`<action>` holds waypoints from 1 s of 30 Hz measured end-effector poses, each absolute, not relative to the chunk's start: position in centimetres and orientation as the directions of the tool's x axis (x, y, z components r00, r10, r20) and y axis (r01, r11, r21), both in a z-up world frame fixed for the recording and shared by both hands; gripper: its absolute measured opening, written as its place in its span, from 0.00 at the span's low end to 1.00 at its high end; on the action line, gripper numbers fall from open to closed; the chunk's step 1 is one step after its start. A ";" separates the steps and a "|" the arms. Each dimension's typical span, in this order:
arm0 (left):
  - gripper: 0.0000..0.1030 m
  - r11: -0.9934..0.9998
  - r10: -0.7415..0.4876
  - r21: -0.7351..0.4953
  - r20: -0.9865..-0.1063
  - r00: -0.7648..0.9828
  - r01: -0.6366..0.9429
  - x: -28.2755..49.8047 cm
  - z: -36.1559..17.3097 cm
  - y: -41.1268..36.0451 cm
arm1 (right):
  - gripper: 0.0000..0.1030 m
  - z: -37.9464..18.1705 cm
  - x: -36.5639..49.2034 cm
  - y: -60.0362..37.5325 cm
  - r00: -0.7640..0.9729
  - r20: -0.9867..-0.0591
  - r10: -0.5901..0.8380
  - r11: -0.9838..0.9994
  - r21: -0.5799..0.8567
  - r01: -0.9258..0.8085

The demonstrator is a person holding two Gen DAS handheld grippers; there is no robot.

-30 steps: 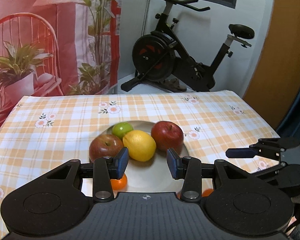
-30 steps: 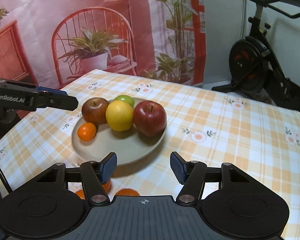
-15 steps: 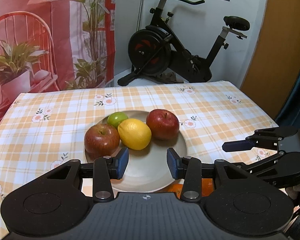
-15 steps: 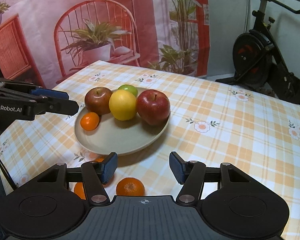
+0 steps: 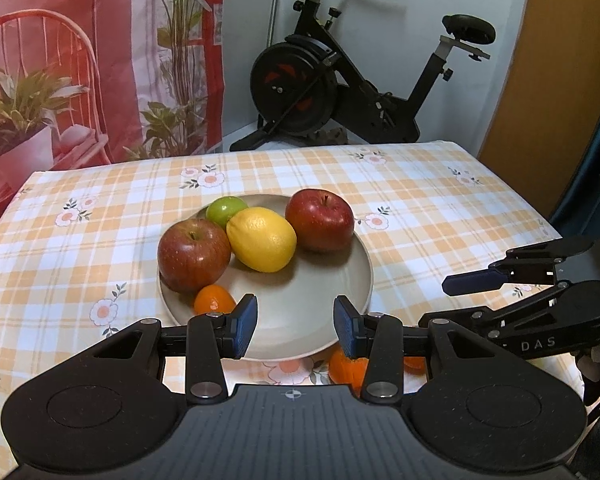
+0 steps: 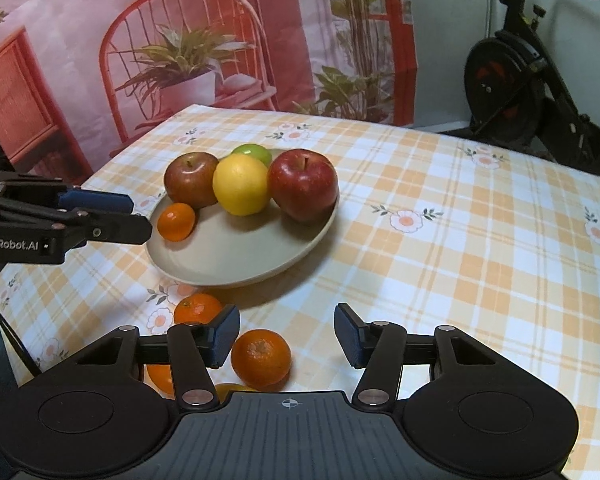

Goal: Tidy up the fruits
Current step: 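Withdraw both tools and move them to a tangerine on the table, then close the right tool on the tangerine while the left tool grips it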

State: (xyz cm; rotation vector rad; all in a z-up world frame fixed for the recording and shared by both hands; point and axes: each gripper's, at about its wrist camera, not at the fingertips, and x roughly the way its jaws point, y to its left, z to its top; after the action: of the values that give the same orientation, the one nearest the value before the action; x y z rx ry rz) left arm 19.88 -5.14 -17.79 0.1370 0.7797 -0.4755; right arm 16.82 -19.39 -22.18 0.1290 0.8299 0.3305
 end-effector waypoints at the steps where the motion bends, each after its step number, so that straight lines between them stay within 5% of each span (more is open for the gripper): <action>1: 0.43 0.886 -0.361 -0.055 -0.705 0.610 0.461 19.9 -17.9 -5.1 | 0.48 -22.3 16.9 -19.4 0.624 -0.705 0.337 0.941 0.242 -0.235; 21: 0.43 0.869 -0.388 -0.099 -0.746 0.541 0.485 19.7 -19.4 -5.3 | 0.47 -23.5 17.3 -18.8 0.544 -0.742 0.391 0.920 0.297 -0.257; 30: 0.43 0.860 -0.408 -0.139 -0.765 0.499 0.490 19.9 -20.2 -5.4 | 0.34 -24.5 17.7 -19.0 0.500 -0.753 0.428 0.904 0.359 -0.234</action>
State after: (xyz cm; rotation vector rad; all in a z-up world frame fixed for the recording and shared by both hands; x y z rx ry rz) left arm 19.95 -5.38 -20.20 0.1011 0.8970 -0.5442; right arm 17.71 -18.98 -24.54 0.2212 0.9687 0.4043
